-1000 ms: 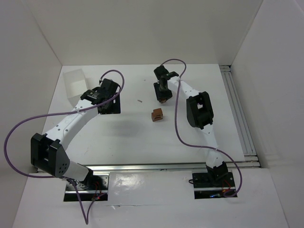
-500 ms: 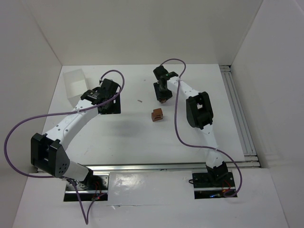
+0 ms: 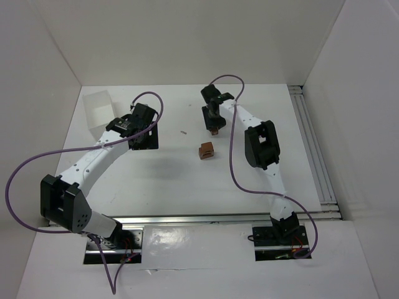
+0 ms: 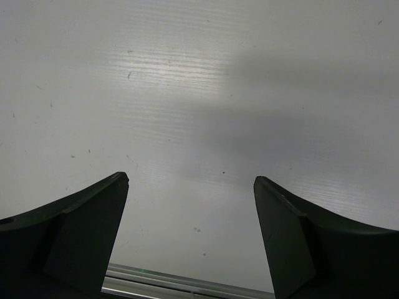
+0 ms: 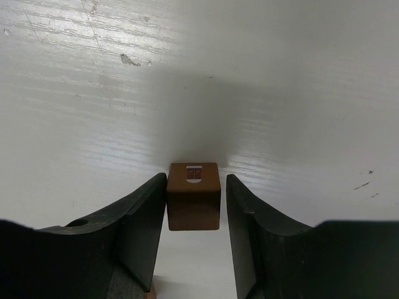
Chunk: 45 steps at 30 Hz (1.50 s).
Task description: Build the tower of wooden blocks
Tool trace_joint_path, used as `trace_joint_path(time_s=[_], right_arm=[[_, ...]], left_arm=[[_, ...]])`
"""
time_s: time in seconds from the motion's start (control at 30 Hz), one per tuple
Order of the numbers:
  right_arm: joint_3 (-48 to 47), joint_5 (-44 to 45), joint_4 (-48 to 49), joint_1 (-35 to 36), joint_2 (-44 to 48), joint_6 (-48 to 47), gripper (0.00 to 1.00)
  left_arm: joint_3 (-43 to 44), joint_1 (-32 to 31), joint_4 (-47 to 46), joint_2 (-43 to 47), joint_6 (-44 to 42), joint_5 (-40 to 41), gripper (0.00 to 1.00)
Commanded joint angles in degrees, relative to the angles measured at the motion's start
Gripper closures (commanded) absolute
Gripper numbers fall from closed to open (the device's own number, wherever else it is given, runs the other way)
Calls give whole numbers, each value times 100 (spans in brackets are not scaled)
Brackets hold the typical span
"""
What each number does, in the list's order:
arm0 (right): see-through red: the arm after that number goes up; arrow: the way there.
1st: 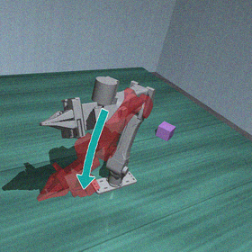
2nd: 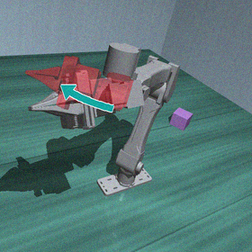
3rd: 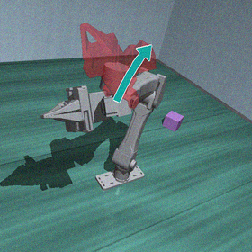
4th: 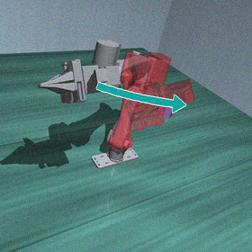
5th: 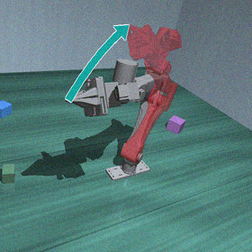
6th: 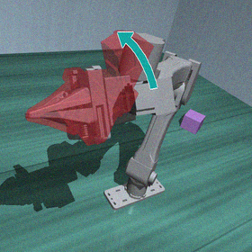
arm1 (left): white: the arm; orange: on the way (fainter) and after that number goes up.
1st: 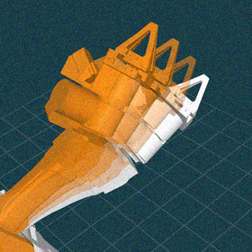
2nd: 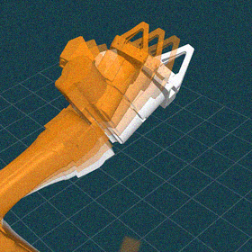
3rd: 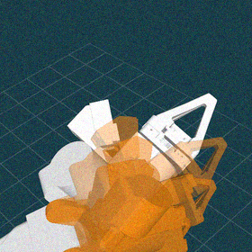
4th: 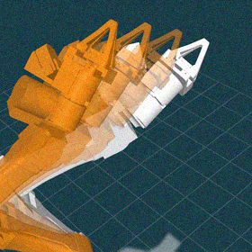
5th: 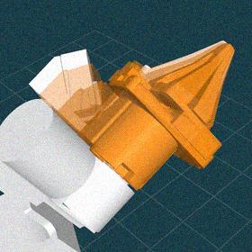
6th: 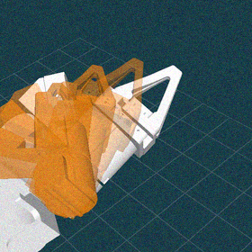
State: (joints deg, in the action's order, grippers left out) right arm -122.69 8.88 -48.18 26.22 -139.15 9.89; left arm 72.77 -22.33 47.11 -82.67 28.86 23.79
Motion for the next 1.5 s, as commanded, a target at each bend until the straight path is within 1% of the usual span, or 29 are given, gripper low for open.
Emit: trace_joint_path(time_s=[0.0, 0.13, 0.23, 0.3, 0.37, 0.53, 0.6, 0.73, 0.8, 0.97, 1.07, 1.1, 1.17, 1.23, 1.3, 1.47], right_arm=[[-237, 140, -7, 103, 494, 13, 50], [-185, 140, -7, 103, 556, 66, 51], [-185, 201, -7, 103, 617, 66, 57], [-185, 201, -7, 103, 617, 66, 57], [-133, 254, -7, 103, 670, 66, 60], [-132, 368, -68, 103, 775, 188, 61], [-360, 368, -234, 103, 828, 189, 61], [-492, 421, -472, 103, 1240, 311, 61], [-213, 561, -473, 103, 1697, 312, 61], [341, 509, -525, 103, 2655, 548, 61], [930, 509, -578, 261, 3172, 724, 61], [1236, 509, -578, 444, 3297, 786, 61], [1528, 509, -578, 594, 3621, 987, 61], [1922, 456, -578, 822, 3798, 1128, 61], [2126, 334, -578, 981, 3930, 1321, 61], [2601, 333, -525, 1385, 3878, 1516, 61]], left_arm=[[158, -26, -9, 32, 76, 38, 6], [211, -26, -62, -20, 76, -14, 6], [264, -79, -62, -21, 76, -15, 6], [264, -79, -62, -21, 23, -15, 6], [316, -79, -62, -73, 23, -15, 6], [316, -132, -62, -126, 23, 37, 6], [316, -132, -114, -126, -29, 107, 6], [316, -132, -184, -179, -30, 258, 6], [316, -132, -246, -179, -30, 258, 6], [203, -132, -457, -126, -30, 205, 6], [132, -132, -518, -3, -30, 205, 6], [80, -132, -519, 49, -30, 205, 6], [79, -132, -519, 102, -91, 257, 6], [18, -132, -519, 155, -91, 310, 6], [-43, -132, -519, 208, -91, 310, 6], [-97, -132, -519, 261, -91, 310, 6]])
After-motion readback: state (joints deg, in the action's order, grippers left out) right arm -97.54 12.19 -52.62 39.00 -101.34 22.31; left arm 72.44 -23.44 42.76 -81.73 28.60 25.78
